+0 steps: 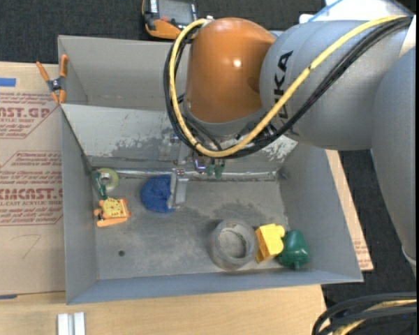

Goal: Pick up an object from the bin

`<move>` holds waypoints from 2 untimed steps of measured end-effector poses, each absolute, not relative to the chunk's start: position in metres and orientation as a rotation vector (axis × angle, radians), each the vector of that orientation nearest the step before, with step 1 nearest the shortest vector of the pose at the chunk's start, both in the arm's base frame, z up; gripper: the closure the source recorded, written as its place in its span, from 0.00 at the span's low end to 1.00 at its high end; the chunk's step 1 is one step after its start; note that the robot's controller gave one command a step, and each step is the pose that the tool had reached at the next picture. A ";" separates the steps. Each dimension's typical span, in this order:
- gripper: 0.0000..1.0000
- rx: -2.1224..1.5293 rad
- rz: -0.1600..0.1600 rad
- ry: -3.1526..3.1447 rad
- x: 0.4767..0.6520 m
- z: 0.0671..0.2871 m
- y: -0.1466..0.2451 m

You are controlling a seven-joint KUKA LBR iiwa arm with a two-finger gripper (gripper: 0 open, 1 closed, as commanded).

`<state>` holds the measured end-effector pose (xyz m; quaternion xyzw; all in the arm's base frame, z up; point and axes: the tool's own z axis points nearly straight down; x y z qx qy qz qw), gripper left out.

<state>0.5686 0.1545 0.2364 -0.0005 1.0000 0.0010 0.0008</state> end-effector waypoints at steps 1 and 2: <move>0.00 -0.002 0.003 3.140 0.569 0.236 0.154; 0.00 0.082 0.005 3.142 0.585 0.186 0.156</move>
Offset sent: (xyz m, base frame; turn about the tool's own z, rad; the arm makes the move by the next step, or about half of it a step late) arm 0.0165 0.0008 -0.0472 0.0536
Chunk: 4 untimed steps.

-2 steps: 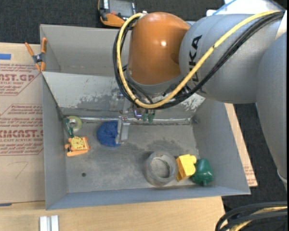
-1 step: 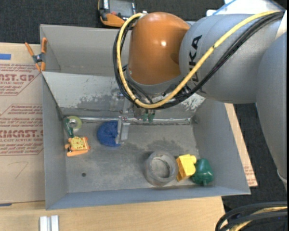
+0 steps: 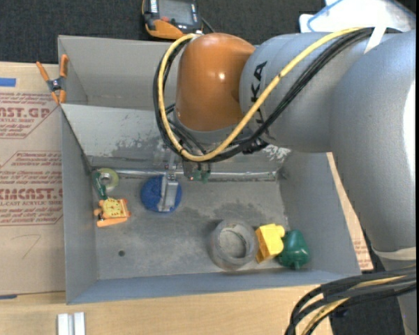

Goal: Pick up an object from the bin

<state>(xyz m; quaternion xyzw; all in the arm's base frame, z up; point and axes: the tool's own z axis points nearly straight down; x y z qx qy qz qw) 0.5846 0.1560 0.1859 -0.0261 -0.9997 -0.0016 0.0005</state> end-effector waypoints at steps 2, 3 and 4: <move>0.00 -0.130 -0.008 -3.144 0.587 0.106 0.169; 0.00 -0.071 -0.012 -3.158 0.588 0.147 0.164; 0.00 -0.176 -0.008 -3.138 0.587 0.089 0.148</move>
Offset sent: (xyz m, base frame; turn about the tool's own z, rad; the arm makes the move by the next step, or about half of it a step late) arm 0.0030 0.0122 -0.0768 0.0315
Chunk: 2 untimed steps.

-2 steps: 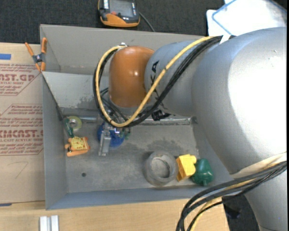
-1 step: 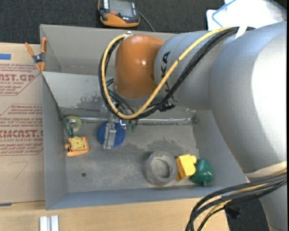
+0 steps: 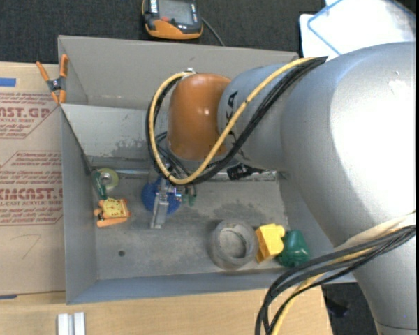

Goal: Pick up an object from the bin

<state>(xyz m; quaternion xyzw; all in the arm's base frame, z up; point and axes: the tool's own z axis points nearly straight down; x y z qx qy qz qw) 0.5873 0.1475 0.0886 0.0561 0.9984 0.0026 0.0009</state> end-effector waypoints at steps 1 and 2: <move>0.00 0.109 0.017 3.114 0.589 0.133 0.148; 0.00 0.194 0.010 3.134 0.587 0.076 0.141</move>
Offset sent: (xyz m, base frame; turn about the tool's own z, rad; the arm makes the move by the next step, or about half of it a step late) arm 0.0014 -0.0077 -0.0107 0.0122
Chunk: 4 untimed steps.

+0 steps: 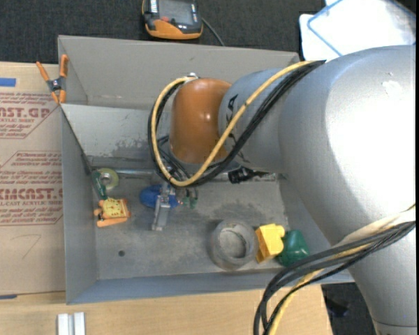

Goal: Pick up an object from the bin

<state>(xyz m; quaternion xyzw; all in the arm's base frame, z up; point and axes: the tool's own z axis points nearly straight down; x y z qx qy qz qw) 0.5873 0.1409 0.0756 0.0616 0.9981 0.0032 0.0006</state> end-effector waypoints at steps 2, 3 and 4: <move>0.00 0.188 0.011 3.135 0.588 0.068 0.141; 0.00 0.180 0.025 3.104 0.583 0.085 0.143; 0.00 0.186 0.023 3.110 0.582 0.080 0.141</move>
Offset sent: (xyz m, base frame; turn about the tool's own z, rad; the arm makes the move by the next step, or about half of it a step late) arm 0.0016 -0.0008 -0.0056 -0.0025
